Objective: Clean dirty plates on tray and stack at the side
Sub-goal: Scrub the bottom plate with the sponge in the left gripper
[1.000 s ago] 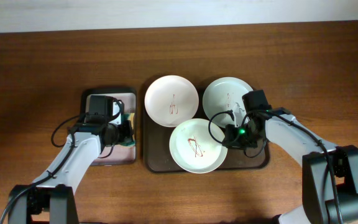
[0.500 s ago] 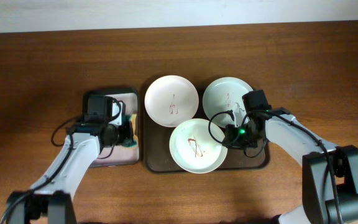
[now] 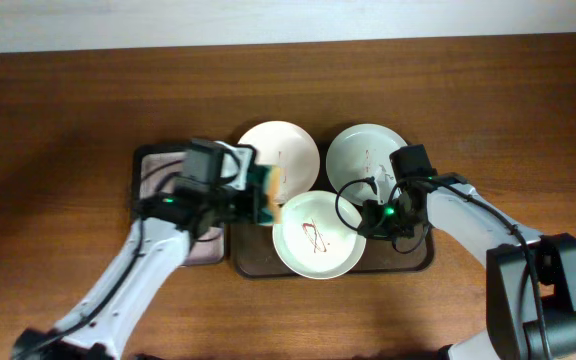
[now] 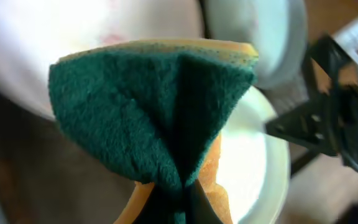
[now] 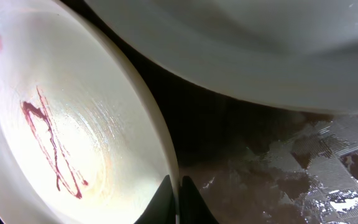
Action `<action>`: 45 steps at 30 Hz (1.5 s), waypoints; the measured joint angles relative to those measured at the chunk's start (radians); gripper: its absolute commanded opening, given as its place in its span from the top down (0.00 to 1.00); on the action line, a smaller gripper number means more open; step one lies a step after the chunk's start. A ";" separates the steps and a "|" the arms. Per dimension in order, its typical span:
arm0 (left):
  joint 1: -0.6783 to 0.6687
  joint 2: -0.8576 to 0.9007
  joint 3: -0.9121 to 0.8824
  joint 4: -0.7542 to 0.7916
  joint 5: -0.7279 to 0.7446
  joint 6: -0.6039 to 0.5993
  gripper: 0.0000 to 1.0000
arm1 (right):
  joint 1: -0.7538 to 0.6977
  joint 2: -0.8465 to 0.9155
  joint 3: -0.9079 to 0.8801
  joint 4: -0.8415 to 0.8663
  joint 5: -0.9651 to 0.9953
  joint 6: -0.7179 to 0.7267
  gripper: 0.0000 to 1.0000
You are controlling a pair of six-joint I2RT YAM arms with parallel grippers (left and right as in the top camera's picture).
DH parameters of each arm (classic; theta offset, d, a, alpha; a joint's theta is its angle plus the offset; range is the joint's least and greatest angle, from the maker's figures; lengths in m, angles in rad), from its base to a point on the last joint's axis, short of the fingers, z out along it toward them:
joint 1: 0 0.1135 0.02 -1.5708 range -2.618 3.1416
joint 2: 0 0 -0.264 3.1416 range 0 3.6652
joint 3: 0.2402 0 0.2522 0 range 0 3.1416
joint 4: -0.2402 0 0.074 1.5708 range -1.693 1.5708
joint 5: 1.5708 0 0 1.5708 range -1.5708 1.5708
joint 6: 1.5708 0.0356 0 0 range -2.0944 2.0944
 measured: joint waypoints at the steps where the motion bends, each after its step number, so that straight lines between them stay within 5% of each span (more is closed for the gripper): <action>1: -0.035 0.019 0.000 0.014 0.006 -0.019 1.00 | 0.000 0.000 0.000 0.000 0.000 0.006 0.95; 16: -0.348 0.299 0.000 0.232 -0.048 -0.325 1.00 | 0.000 0.000 0.000 -0.011 0.000 0.016 0.95; 38: -0.349 0.264 0.041 0.003 -0.322 -0.369 1.00 | 0.005 0.000 0.001 -0.033 -0.003 0.031 0.95; 45: -0.349 0.196 0.078 0.048 -0.342 -0.369 1.00 | 0.005 0.000 0.001 -0.034 0.012 0.031 0.95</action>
